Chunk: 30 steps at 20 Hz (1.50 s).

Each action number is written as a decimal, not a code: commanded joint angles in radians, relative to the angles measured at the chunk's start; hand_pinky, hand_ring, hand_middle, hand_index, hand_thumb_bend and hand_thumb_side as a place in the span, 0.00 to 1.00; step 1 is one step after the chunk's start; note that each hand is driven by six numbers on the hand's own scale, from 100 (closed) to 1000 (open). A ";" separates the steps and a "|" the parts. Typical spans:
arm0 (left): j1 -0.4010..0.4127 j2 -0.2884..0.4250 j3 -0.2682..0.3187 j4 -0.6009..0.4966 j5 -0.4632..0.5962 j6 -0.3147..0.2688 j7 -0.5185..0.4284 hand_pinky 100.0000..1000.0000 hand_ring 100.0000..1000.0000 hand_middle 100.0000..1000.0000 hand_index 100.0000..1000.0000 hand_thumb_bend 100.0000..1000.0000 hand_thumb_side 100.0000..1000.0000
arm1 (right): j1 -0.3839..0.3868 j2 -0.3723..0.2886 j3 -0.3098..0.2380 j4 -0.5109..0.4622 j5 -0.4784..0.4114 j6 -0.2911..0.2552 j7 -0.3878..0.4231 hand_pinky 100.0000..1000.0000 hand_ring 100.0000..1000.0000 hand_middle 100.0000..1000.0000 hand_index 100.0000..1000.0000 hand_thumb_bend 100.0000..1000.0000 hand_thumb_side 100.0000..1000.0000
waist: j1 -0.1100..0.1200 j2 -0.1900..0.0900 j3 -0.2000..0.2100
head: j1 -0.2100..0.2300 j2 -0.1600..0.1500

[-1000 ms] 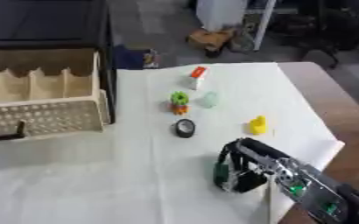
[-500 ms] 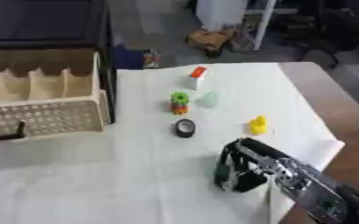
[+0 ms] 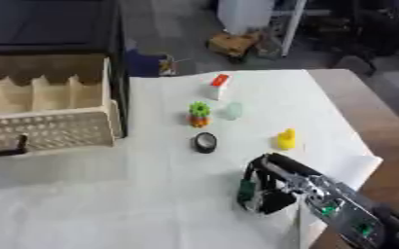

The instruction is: Pick up objects from table and place into drawer.

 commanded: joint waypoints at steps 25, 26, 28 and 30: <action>-0.007 0.008 0.007 -0.013 0.011 0.003 0.000 0.22 0.31 0.47 0.71 0.00 1.00 | -0.136 -0.090 -0.029 -0.085 -0.096 -0.010 -0.044 0.41 0.36 0.11 0.50 0.11 0.25 | -0.003 -0.017 -0.001 | -0.002 -0.020; -0.007 0.009 0.007 -0.013 0.011 0.003 0.000 0.22 0.31 0.47 0.71 0.00 1.00 | -0.146 -0.095 -0.030 -0.091 -0.102 -0.010 -0.049 0.41 0.35 0.11 0.49 0.11 0.26 | -0.004 -0.017 -0.001 | -0.002 -0.021; -0.008 0.009 0.007 -0.013 0.012 0.003 0.000 0.22 0.31 0.47 0.71 0.00 1.00 | -0.166 -0.104 -0.035 -0.102 -0.113 -0.010 -0.057 0.41 0.35 0.10 0.49 0.13 0.28 | -0.005 -0.018 -0.001 | -0.001 -0.023; -0.008 0.010 0.008 -0.013 0.012 0.003 0.001 0.22 0.31 0.47 0.71 0.00 1.00 | -0.185 -0.113 -0.041 -0.113 -0.127 -0.009 -0.063 0.41 0.34 0.10 0.49 0.15 0.30 | -0.005 -0.018 0.000 | 0.000 -0.025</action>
